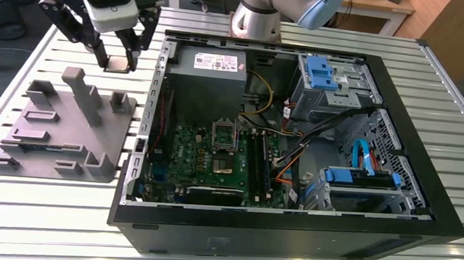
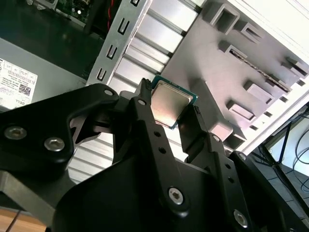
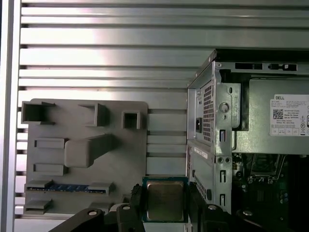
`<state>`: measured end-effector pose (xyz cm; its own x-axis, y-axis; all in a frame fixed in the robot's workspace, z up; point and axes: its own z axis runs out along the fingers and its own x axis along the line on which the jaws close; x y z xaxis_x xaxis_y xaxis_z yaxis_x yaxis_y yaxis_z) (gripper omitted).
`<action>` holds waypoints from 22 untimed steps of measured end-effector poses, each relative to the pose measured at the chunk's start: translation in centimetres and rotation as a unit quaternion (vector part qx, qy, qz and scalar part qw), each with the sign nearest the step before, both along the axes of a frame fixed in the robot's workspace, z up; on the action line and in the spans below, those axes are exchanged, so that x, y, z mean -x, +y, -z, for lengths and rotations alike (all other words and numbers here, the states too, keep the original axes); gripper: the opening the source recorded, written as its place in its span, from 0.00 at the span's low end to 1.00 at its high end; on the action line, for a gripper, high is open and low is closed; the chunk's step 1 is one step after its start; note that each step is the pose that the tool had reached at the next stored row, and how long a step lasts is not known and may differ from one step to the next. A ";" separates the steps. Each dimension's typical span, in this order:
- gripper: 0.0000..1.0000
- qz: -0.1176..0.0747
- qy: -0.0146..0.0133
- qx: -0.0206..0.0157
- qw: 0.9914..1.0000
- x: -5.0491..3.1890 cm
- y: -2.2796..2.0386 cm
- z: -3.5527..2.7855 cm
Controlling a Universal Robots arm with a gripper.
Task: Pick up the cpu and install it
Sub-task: 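Pick up the cpu and move it towards the insertion slot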
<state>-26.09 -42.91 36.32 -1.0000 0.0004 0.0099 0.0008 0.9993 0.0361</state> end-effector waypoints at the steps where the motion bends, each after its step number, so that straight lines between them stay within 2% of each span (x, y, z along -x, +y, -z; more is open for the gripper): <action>1: 0.47 0.000 0.000 0.000 1.000 -0.13 0.00 0.00; 8: 0.47 0.000 0.000 0.000 1.000 -1.96 0.00 0.01; 22: 0.47 0.000 0.002 0.000 1.000 -6.78 0.00 0.01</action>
<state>-19.31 -42.91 36.31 -0.9999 0.0005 0.0140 0.0010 0.9993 0.0362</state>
